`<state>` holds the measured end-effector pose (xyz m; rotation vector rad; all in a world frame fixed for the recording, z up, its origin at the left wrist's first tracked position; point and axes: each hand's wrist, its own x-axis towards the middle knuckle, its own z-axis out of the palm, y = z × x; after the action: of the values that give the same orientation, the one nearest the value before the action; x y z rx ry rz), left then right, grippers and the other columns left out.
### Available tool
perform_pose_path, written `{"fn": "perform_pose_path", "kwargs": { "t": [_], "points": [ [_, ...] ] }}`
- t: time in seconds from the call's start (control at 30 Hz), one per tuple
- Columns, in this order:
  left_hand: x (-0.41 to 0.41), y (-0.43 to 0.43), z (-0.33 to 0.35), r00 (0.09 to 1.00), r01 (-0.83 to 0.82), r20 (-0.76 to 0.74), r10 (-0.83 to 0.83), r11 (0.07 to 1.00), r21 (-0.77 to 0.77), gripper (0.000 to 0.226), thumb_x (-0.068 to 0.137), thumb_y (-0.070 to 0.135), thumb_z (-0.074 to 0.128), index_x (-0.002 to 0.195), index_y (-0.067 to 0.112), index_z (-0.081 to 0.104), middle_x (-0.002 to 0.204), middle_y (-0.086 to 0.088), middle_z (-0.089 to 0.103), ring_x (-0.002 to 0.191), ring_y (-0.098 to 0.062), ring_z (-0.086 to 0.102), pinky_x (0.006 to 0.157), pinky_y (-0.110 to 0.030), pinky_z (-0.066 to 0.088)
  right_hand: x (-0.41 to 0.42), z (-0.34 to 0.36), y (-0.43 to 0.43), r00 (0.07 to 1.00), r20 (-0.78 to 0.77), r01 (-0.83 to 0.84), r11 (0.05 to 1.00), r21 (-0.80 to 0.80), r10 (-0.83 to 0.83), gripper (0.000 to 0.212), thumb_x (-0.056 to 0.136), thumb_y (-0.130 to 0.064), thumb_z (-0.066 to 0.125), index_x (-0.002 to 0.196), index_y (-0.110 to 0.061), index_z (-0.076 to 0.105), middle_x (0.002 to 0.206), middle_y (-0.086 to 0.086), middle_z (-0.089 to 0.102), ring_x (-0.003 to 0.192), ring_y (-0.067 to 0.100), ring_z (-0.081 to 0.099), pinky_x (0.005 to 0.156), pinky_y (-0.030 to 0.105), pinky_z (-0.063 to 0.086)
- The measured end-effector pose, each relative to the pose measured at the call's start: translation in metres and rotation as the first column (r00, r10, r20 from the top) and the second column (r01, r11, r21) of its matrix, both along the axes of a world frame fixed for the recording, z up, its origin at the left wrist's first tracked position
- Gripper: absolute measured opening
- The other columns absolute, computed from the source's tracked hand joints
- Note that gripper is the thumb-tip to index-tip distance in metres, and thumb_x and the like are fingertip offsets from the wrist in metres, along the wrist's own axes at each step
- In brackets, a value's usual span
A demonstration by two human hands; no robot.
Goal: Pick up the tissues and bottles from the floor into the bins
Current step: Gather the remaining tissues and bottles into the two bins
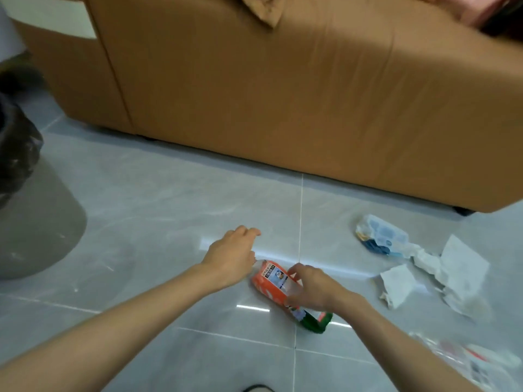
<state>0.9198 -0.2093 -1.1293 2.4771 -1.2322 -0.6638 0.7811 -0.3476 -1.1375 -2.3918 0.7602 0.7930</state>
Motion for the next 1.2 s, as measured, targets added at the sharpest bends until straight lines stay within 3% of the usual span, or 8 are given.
{"fn": "perform_pose_path", "kwargs": {
  "t": [0.2,0.37,0.53,0.67,0.77,0.9,1.07,1.2],
  "points": [
    [-0.025,-0.007,-0.027,0.973,0.229,-0.009,-0.231,0.957,0.176,0.071,0.088,0.012,0.053,0.149,0.022,0.017,0.152,0.001,0.024,0.139,-0.02,0.023,0.108,-0.033,0.029,-0.013,-0.027,0.024,1.0,-0.022,0.006,0.999,-0.039,-0.007,0.06,0.078,-0.048,0.066,0.124,-0.018,0.042,0.116,0.004,0.058,0.103,0.023,0.057,0.087,0.036,0.049],
    [-0.041,-0.006,-0.036,0.937,0.324,0.007,-0.348,0.878,0.353,0.08,0.083,0.038,0.065,0.146,0.019,0.021,0.147,-0.002,0.031,0.138,-0.021,0.026,0.117,-0.042,0.011,-0.027,-0.034,0.016,0.995,0.061,0.074,0.996,0.058,-0.077,0.063,0.072,-0.038,0.077,0.122,-0.018,0.045,0.117,0.005,0.06,0.102,0.022,0.059,0.087,0.034,0.051],
    [-0.051,-0.011,-0.031,0.952,0.293,0.017,-0.304,0.929,0.226,0.066,0.074,0.048,0.067,0.128,0.022,0.037,0.122,0.001,0.045,0.108,-0.019,0.051,0.088,-0.031,0.04,-0.048,-0.032,-0.005,0.961,0.207,0.152,0.975,0.159,-0.184,0.061,0.07,-0.029,0.08,0.123,-0.022,0.05,0.12,0.002,0.06,0.108,0.019,0.057,0.089,0.029,0.049],
    [-0.059,-0.023,-0.027,0.966,0.249,0.025,-0.256,0.956,0.154,0.066,0.074,0.051,0.065,0.126,0.023,0.035,0.119,0.003,0.043,0.102,-0.017,0.053,0.077,-0.027,0.043,-0.069,-0.021,-0.023,0.947,0.281,0.178,0.983,-0.046,-0.158,0.069,0.077,-0.034,0.074,0.137,-0.024,0.041,0.136,0.001,0.049,0.127,0.02,0.04,0.103,0.033,0.038],
    [-0.068,-0.034,-0.023,0.97,0.233,0.034,-0.239,0.963,0.133,0.065,0.074,0.054,0.064,0.124,0.025,0.036,0.117,0.005,0.043,0.097,-0.016,0.055,0.071,-0.026,0.04,-0.093,-0.009,-0.045,0.987,0.057,0.157,0.949,-0.274,-0.147,0.078,0.078,-0.031,0.07,0.143,-0.019,0.029,0.143,0.005,0.037,0.131,0.027,0.032,0.105,0.04,0.036],
    [-0.08,-0.049,-0.019,0.982,0.187,-0.007,-0.187,0.976,0.11,0.063,0.074,0.058,0.065,0.12,0.026,0.036,0.111,0.007,0.042,0.086,-0.013,0.05,0.069,-0.026,0.039,-0.13,0.013,-0.066,0.951,-0.219,0.1,0.887,-0.45,-0.218,0.062,0.079,-0.017,0.068,0.13,-0.009,0.034,0.129,0.011,0.038,0.12,0.028,0.037,0.091,0.035,0.04],
    [-0.091,-0.055,-0.022,0.986,0.143,-0.099,-0.135,0.986,0.083,0.065,0.069,0.061,0.067,0.115,0.027,0.036,0.107,0.009,0.043,0.09,-0.012,0.056,0.073,-0.027,0.049,-0.164,0.021,-0.062,0.909,-0.417,-0.079,0.986,-0.148,0.01,0.059,0.07,-0.006,0.079,0.12,-0.023,0.053,0.126,0.002,0.052,0.114,0.025,0.054,0.092,0.04,0.047],
    [-0.1,-0.053,-0.024,0.981,0.12,-0.161,-0.109,0.991,0.06,0.062,0.067,0.063,0.068,0.11,0.03,0.038,0.107,0.01,0.046,0.089,-0.01,0.056,0.07,-0.025,0.046,-0.182,-0.001,-0.031,0.854,-0.466,-0.288,0.956,-0.058,0.229,0.071,0.069,-0.006,0.081,0.129,-0.021,0.046,0.131,0.007,0.048,0.121,0.027,0.048,0.095,0.038,0.041]
  ]
}}
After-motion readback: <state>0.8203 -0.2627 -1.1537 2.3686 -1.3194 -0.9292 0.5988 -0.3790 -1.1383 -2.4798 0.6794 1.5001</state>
